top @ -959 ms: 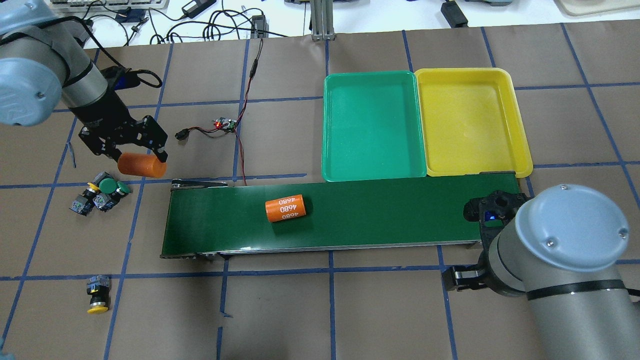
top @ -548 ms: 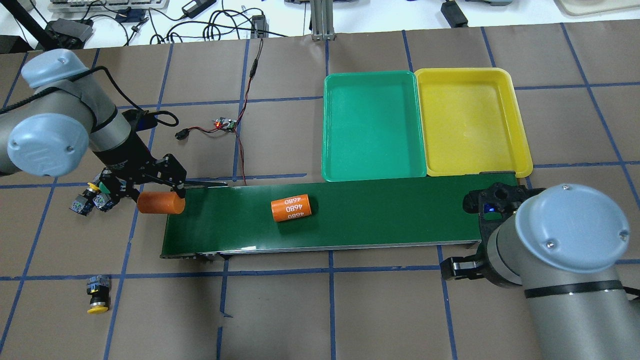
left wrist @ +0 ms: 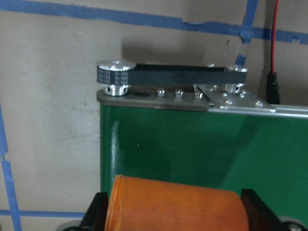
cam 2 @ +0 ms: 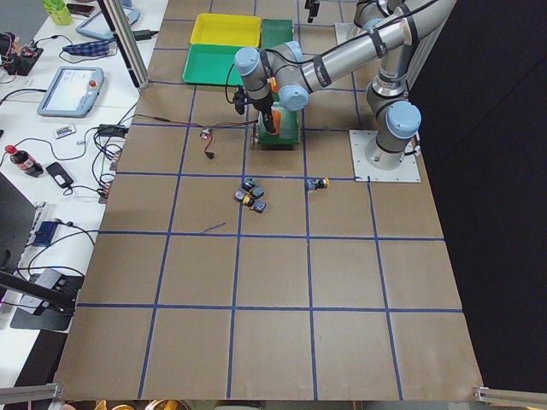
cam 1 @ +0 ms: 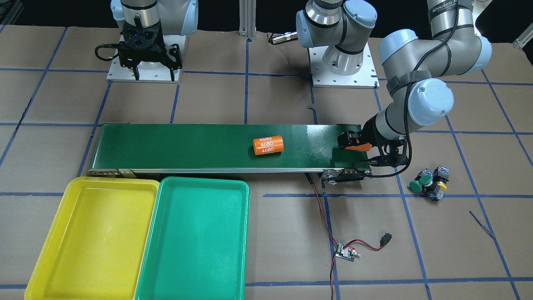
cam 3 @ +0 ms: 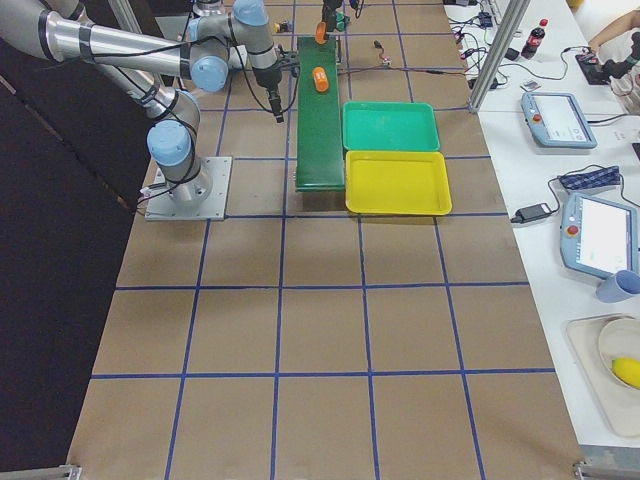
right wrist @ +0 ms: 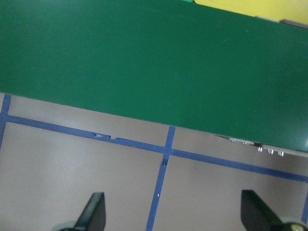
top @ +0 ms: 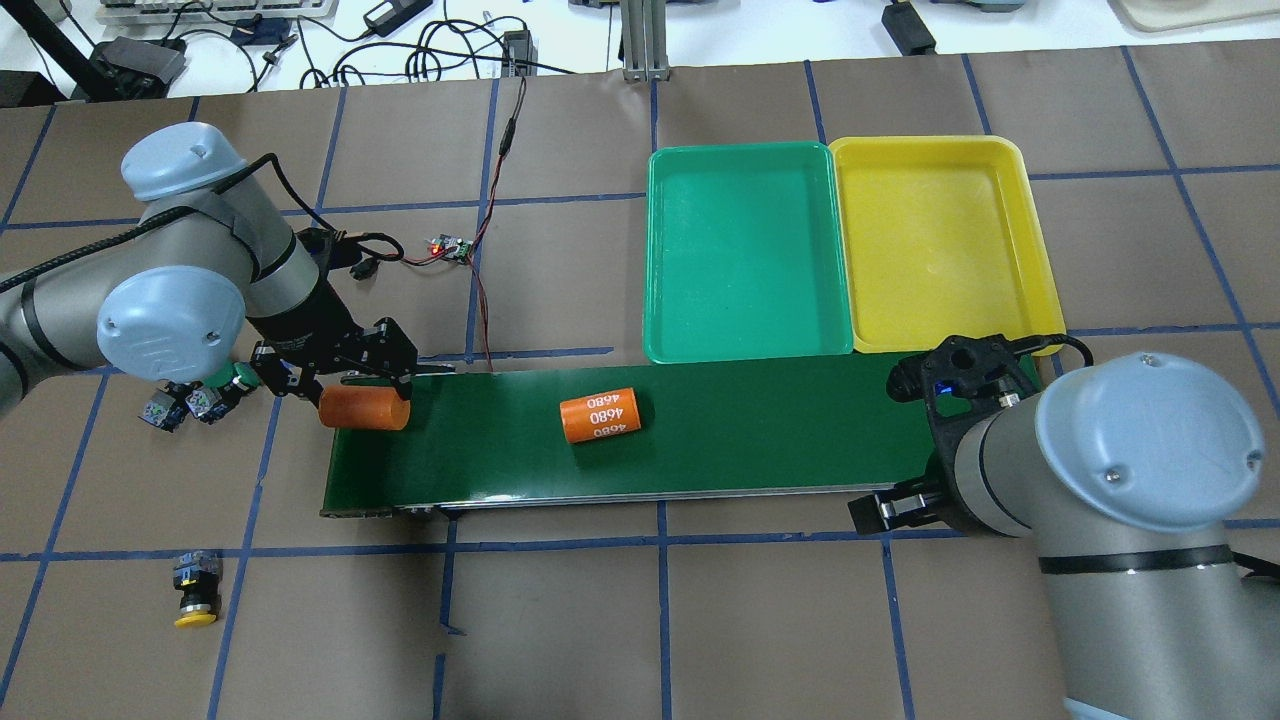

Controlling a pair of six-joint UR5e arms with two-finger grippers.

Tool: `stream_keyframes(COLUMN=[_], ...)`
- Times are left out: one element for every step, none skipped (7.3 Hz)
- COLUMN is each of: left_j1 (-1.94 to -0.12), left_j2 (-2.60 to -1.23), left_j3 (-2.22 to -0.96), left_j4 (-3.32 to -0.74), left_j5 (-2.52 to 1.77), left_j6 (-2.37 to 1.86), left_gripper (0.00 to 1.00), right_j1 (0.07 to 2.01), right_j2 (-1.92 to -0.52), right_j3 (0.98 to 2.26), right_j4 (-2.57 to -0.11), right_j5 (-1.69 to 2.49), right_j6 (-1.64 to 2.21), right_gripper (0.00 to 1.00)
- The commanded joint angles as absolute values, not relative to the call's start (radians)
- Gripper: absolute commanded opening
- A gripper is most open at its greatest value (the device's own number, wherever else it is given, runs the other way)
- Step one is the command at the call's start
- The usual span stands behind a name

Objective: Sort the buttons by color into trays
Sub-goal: 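Place the second cell on the conveyor with the left gripper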

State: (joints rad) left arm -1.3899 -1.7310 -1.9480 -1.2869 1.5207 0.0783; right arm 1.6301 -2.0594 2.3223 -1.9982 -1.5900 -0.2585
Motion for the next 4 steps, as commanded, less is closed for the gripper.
stream_keyframes(left_j1=[-1.393, -1.394, -1.394, -1.396], left_j2=[-1.73, -1.73, -1.724, -1.72], left_j3=[-1.956, -1.965, -1.97, -1.97], left_j4=[-1.279, -1.281, -1.281, -1.282], left_j5=[1.517, 1.517, 1.517, 1.516], left_j6=[0.071, 0.069, 0.069, 0.069], left_gripper=[1.0, 1.0, 1.0, 1.0], right_j1=[1.629, 1.629, 1.629, 1.629], right_j2=[-2.031, -2.01, -1.99, -1.967], right_j3=[2.321, 2.321, 2.318, 2.316], right_j4=[-2.025, -2.029, -2.029, -2.031], right_j5=[-1.575, -1.572, -1.531, -1.52], right_j6=[-0.681, -0.862, -1.055, -1.227], right_gripper=[1.0, 1.0, 1.0, 1.0])
